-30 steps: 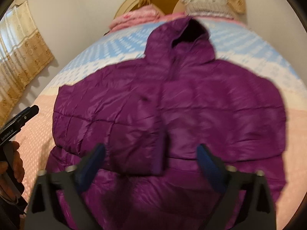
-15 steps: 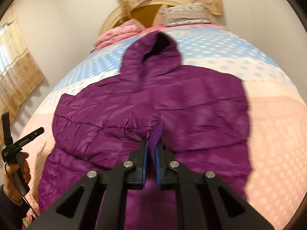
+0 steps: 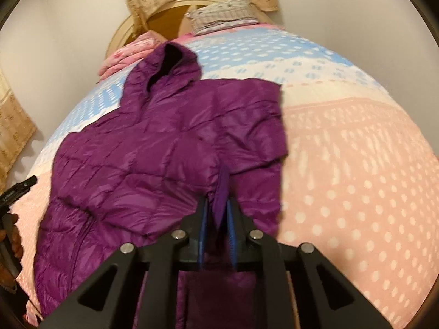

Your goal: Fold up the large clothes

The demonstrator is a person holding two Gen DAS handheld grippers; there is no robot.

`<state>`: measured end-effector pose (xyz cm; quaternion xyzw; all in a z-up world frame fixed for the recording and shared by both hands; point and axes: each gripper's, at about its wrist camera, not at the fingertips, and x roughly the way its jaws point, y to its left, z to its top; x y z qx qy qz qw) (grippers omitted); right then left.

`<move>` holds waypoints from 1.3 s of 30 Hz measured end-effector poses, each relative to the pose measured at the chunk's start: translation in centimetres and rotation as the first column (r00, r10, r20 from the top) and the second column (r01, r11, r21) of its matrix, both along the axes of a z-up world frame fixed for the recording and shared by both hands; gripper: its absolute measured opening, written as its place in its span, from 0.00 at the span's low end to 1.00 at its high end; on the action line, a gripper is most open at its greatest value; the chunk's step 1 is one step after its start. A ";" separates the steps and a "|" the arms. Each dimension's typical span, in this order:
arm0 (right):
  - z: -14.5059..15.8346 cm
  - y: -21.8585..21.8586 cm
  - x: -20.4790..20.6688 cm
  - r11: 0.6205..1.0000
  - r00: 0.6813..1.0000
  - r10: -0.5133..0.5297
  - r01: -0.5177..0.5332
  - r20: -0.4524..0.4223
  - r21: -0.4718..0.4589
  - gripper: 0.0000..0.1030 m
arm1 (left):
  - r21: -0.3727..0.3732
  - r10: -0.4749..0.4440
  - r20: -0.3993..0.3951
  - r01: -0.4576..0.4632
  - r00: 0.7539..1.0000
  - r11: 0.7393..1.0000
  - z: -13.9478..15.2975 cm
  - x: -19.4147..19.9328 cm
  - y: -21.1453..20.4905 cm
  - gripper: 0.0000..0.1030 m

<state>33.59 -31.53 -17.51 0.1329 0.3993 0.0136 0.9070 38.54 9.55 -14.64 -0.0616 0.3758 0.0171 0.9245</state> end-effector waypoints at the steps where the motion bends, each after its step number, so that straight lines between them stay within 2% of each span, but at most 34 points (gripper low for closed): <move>1: 0.2 0.0 -0.1 1.000 1.000 0.003 -0.003 0.000 -0.001 0.19 | -0.004 -0.008 0.011 0.008 1.000 1.000 0.4 0.3 -0.3 0.81; 4: 0.8 -0.3 -0.7 0.999 1.000 -0.008 0.008 0.000 -0.043 0.19 | 0.011 -0.022 0.023 0.021 1.000 1.000 0.9 1.2 -1.3 0.81; 8: 2.1 -1.0 -1.3 0.992 0.997 -0.074 0.073 -0.003 -0.108 0.19 | 0.024 -0.040 0.022 0.039 0.999 0.999 0.9 2.4 -2.3 0.81; 10: 2.9 -1.3 -1.6 0.989 0.996 -0.091 0.092 0.018 -0.115 0.20 | 0.012 -0.048 0.020 0.048 0.999 0.999 0.9 2.8 -2.7 0.81; 13: 4.7 0.6 -1.2 0.992 0.998 -0.036 0.041 0.052 -0.118 0.20 | 0.008 -0.066 0.030 0.066 0.997 0.998 1.0 3.5 -3.4 0.81; 16: 5.5 3.4 0.4 0.995 0.996 0.066 -0.061 0.061 -0.076 0.20 | -0.015 -0.099 0.013 0.099 0.995 0.995 0.5 4.9 -4.3 0.81; 19: 4.7 6.0 2.3 0.990 0.989 0.130 -0.125 0.076 -0.067 0.20 | -0.016 -0.102 -0.010 0.101 0.995 0.995 -0.9 6.3 -5.2 0.81; 22: 2.1 7.0 4.8 0.989 0.991 0.133 -0.130 0.032 -0.071 0.21 | -0.014 -0.116 -0.053 0.115 0.992 0.993 -2.9 7.3 -6.3 0.81; 25: -0.6 6.2 6.0 0.991 0.996 0.090 -0.090 -0.006 -0.102 0.21 | 0.011 -0.113 -0.072 0.114 0.991 0.993 -4.4 7.7 -7.0 0.81; 29: -2.8 4.1 5.9 0.996 0.998 0.067 -0.067 -0.011 -0.062 0.17 | 0.021 -0.122 -0.061 0.123 0.991 0.992 -5.6 7.6 -7.4 0.85; 34: -3.0 3.9 5.8 0.997 0.998 0.060 -0.060 -0.006 -0.038 0.16 | -0.011 -0.112 -0.061 0.111 0.992 0.994 -6.3 7.6 -6.9 0.91; 39: -3.0 4.0 5.7 0.998 0.998 0.057 -0.057 0.006 -0.037 0.16 | 0.015 -0.100 -0.064 0.101 0.993 0.995 -6.6 7.5 -7.1 0.93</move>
